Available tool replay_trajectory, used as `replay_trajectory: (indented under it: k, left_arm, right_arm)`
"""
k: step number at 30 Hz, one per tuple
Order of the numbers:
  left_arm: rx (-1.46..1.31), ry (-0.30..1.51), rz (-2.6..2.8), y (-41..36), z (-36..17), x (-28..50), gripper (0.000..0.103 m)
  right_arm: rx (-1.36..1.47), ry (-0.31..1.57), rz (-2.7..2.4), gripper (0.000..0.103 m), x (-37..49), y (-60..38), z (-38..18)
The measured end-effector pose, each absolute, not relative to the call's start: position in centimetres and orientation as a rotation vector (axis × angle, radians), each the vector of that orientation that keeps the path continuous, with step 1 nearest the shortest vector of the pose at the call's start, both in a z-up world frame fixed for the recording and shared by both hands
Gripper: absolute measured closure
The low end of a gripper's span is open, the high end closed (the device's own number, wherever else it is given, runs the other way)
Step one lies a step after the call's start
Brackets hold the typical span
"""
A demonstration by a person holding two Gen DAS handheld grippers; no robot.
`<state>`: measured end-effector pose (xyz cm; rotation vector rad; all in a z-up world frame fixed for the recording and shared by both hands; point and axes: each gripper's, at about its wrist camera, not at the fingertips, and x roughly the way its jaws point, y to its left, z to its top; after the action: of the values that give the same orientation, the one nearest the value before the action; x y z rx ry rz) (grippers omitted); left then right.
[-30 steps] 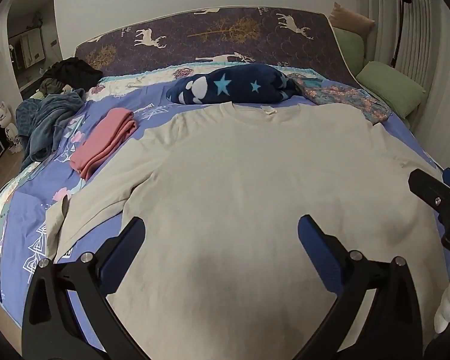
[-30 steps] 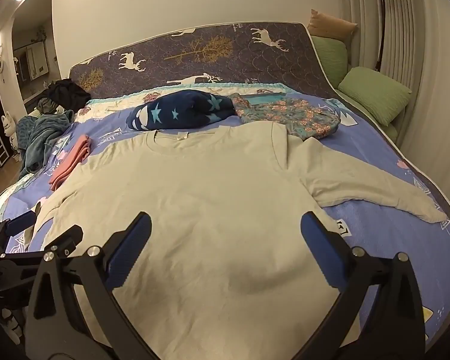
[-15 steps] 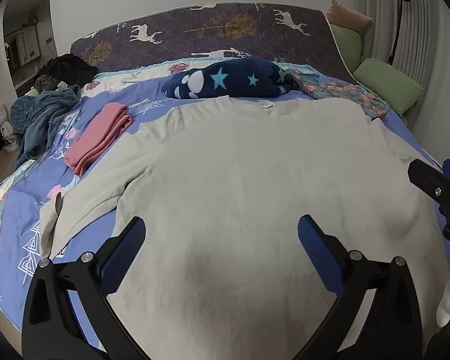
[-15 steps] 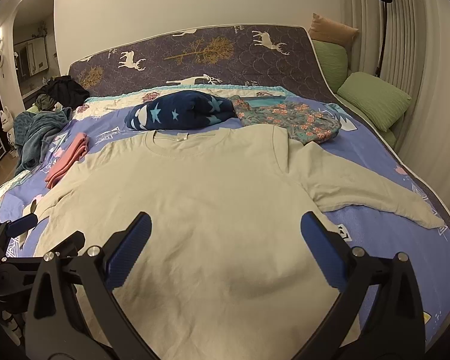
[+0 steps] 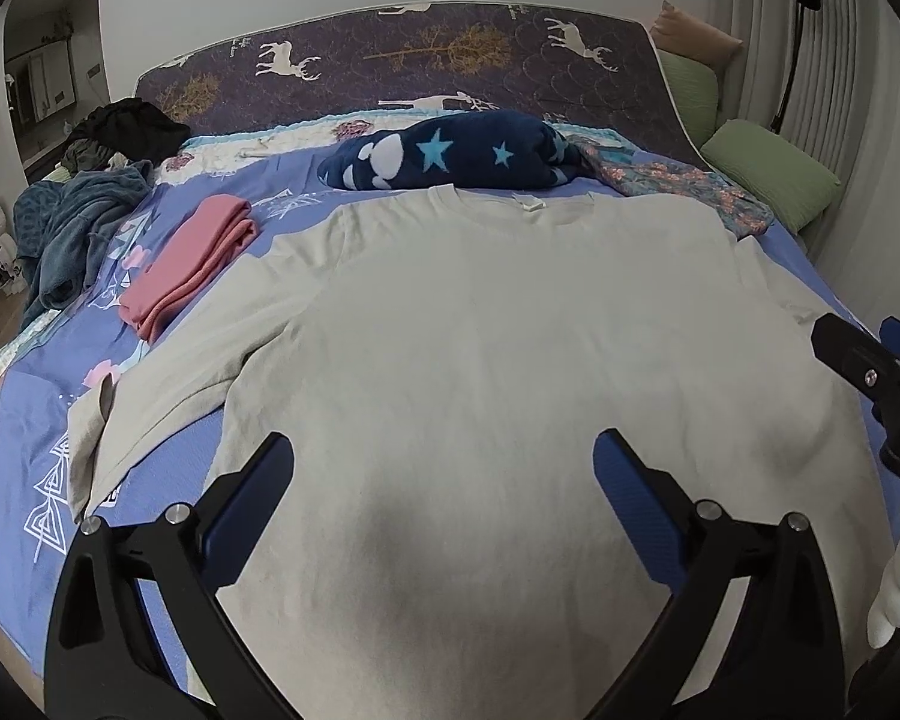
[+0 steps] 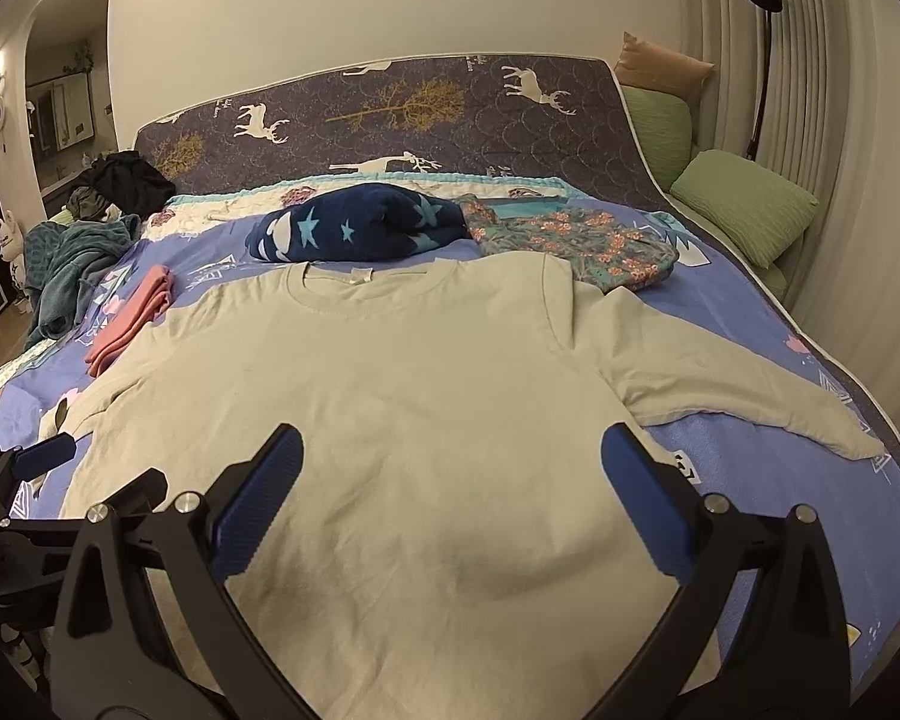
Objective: Fold small clothes
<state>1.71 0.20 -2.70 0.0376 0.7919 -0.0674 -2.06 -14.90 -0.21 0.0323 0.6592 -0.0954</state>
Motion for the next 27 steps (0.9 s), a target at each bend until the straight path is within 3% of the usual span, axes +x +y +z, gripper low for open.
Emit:
replay_trajectory:
  k: [27]
  left_arm:
    - [-0.012,0.778,-0.088,1.4,-3.0,1.2,0.003]
  right_arm:
    - [0.018,0.640,-0.098,0.002,-2.5,-14.6,-0.1]
